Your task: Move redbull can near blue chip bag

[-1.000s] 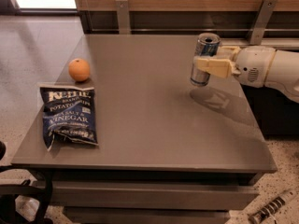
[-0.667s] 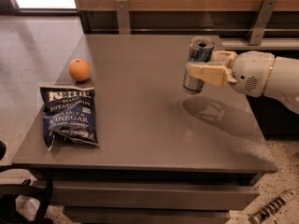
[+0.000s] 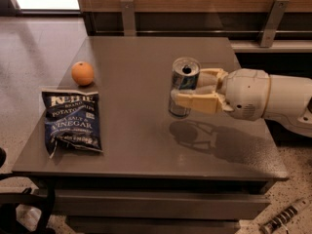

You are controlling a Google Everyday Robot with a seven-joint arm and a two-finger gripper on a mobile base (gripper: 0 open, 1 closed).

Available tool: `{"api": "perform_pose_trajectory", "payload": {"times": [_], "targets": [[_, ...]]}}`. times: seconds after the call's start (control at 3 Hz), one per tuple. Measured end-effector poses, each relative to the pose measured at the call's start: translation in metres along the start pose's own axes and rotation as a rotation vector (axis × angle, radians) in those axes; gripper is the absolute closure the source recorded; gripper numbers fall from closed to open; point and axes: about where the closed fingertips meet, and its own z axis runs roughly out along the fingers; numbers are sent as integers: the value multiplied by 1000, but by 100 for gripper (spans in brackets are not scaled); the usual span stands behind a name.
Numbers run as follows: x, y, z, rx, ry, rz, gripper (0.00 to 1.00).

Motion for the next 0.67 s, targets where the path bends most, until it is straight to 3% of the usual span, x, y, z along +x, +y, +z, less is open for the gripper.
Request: {"api": "perform_pose_trajectory", "payload": {"times": [0.33,0.67], "targets": [[-2,38,26,-156,-12,-36,100],[-1,62,50,-267,-10,-42,100]]}}
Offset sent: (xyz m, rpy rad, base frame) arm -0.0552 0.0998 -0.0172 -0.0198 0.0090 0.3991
